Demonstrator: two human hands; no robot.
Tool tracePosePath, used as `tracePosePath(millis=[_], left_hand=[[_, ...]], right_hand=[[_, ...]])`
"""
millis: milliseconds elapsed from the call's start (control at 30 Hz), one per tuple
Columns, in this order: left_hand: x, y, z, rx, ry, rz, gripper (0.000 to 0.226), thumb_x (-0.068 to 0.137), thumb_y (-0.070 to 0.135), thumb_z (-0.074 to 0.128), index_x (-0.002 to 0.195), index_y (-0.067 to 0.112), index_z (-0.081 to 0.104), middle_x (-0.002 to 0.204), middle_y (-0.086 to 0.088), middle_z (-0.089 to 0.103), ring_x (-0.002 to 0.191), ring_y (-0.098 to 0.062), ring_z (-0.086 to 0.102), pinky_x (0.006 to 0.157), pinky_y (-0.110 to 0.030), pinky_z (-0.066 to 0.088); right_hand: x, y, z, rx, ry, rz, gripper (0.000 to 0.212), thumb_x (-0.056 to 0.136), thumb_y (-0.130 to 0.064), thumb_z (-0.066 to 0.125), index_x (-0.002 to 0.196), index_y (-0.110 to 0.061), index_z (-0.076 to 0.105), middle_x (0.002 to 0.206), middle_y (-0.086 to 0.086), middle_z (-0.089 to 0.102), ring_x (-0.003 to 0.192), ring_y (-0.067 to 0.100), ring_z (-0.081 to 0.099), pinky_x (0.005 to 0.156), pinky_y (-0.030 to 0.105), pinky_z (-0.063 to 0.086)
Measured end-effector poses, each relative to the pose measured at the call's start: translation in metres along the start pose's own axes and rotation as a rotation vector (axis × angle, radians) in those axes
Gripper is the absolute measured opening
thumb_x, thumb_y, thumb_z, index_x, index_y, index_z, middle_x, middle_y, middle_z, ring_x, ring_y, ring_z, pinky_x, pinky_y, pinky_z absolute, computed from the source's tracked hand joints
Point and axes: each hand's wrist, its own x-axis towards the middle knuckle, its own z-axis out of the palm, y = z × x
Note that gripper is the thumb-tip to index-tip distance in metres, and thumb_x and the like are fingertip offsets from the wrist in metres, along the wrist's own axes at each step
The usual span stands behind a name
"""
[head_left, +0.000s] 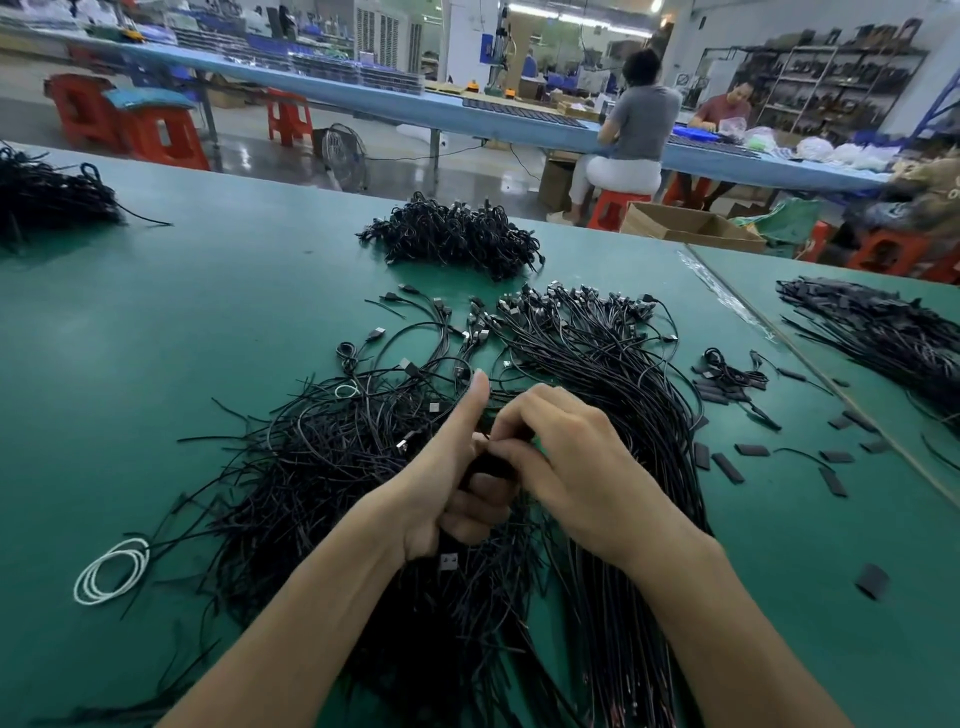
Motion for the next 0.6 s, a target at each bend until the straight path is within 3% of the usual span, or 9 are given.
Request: tracePosePath(millis=[67,133,200,267,600], left_hand=[[-0.0045,-0.0001,-0.002,0.057,-0.101,0.026,0.065,0.065,0.087,0.058,0.061,0.024,0.044,0.052,0.01,0.029,0.038,-0.003,0.02,0.032,-0.011,0.019],[-0.0086,-0.0007,-0.0043,0.229,-0.164,0.065,0.046,0.067,0.054,0.081,0.078,0.02,0.052,0.058,0.009,0.033,0.042,-0.002,0.025,0.032,-0.013,0.022],[-0.0113,0.0,-0.0029,0.412,-0.176,0.079,0.032,0.072,0.023,0.083,0.085,0.016,0.055,0.061,0.008,0.043,0.044,-0.003,0.034,0.034,-0.014,0.027],[-0.0103,0.0001,-0.0011,0.498,-0.143,0.058,0.028,0.079,0.007,0.08,0.079,0.018,0.054,0.06,0.008,0.045,0.044,-0.004,0.037,0.034,-0.016,0.027],[-0.0043,0.0003,0.0033,0.612,-0.113,-0.002,0.04,0.086,0.006,0.072,0.058,0.026,0.052,0.056,0.006,0.038,0.045,-0.007,0.031,0.038,-0.018,0.025]], right_hand=[[-0.0005,0.0056,-0.001,0.068,-0.013,0.061,0.01,0.094,-0.016,0.062,0.085,-0.021,0.06,0.09,-0.01,0.059,0.09,0.011,0.054,0.081,0.031,0.046],[-0.0012,0.0087,-0.0032,0.091,-0.061,0.088,0.012,0.091,-0.016,0.064,0.083,-0.025,0.06,0.088,-0.012,0.061,0.086,0.007,0.056,0.077,0.028,0.047],[-0.0019,0.0102,-0.0059,0.068,-0.112,0.098,0.014,0.09,-0.018,0.068,0.084,-0.027,0.06,0.086,-0.013,0.059,0.082,0.004,0.057,0.072,0.02,0.045],[-0.002,0.0106,-0.0081,0.05,-0.144,0.095,0.017,0.09,-0.018,0.069,0.087,-0.03,0.057,0.085,-0.014,0.057,0.08,0.005,0.057,0.069,0.017,0.045],[-0.006,0.01,-0.0055,-0.025,-0.114,0.037,0.026,0.086,-0.016,0.071,0.091,-0.034,0.053,0.082,-0.015,0.061,0.083,0.005,0.058,0.073,0.027,0.048]])
